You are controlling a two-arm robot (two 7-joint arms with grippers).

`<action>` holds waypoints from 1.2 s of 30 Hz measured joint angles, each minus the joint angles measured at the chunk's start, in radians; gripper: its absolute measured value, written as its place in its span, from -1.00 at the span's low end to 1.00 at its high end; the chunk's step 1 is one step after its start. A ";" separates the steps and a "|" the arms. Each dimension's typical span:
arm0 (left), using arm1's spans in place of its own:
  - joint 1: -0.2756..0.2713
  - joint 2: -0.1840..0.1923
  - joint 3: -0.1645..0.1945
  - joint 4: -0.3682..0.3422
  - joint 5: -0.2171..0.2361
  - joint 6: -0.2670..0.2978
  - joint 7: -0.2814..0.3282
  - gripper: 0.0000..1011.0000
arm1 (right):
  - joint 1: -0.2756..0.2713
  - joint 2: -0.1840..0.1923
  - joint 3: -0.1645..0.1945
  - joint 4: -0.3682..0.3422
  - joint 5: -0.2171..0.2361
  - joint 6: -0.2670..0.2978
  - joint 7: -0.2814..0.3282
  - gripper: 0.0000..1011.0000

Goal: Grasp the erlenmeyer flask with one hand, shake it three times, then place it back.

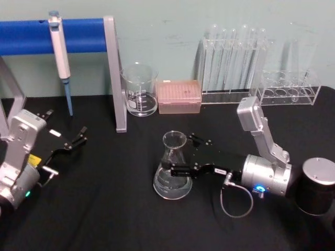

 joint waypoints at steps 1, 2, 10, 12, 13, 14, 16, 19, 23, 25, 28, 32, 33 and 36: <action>0.000 0.000 0.000 0.000 0.000 0.000 0.000 0.98 | -0.010 0.008 0.005 -0.012 0.002 0.003 -0.008 0.98; 0.000 0.000 0.000 0.000 0.000 0.000 0.000 0.98 | -0.010 0.008 0.005 -0.012 0.002 0.003 -0.008 0.98; 0.000 0.000 0.000 0.000 0.000 0.000 0.000 0.98 | -0.078 0.067 0.042 -0.099 0.027 0.025 -0.042 0.98; 0.000 0.000 0.000 0.000 0.000 0.000 0.000 0.98 | -0.096 0.085 0.052 -0.122 0.035 0.033 -0.049 0.98; 0.000 0.000 0.000 0.000 0.000 0.000 0.000 0.98 | -0.102 0.091 0.055 -0.129 0.038 0.036 -0.053 0.98; 0.000 0.000 0.000 0.000 0.000 0.000 0.000 0.98 | -0.116 0.105 0.067 -0.147 0.043 0.040 -0.063 0.98; 0.000 0.000 0.000 0.000 0.000 0.000 0.000 0.98 | -0.137 0.122 0.086 -0.167 0.049 0.046 -0.086 0.98; 0.000 0.000 0.000 0.000 0.000 0.000 0.000 0.98 | -0.154 0.134 0.105 -0.182 0.053 0.049 -0.111 0.98; 0.000 0.000 0.000 0.000 0.000 0.000 0.000 0.98 | -0.173 0.140 0.137 -0.190 0.053 0.051 -0.163 0.98; 0.000 0.000 0.000 0.000 0.000 0.000 0.000 0.98 | -0.178 0.135 0.155 -0.188 0.051 0.051 -0.188 0.98; 0.000 0.000 0.000 0.000 0.000 0.000 0.000 0.98 | -0.179 0.122 0.171 -0.177 0.040 0.051 -0.221 0.98; 0.000 0.000 0.000 0.000 0.000 0.000 0.000 0.98 | -0.167 0.099 0.184 -0.155 0.017 0.054 -0.264 0.98; 0.000 0.000 0.000 0.000 0.000 0.000 0.000 0.98 | -0.160 0.087 0.187 -0.141 0.005 0.055 -0.282 0.98; 0.000 0.000 0.000 0.000 0.000 0.000 0.000 0.98 | -0.146 0.068 0.189 -0.120 -0.013 0.056 -0.305 0.98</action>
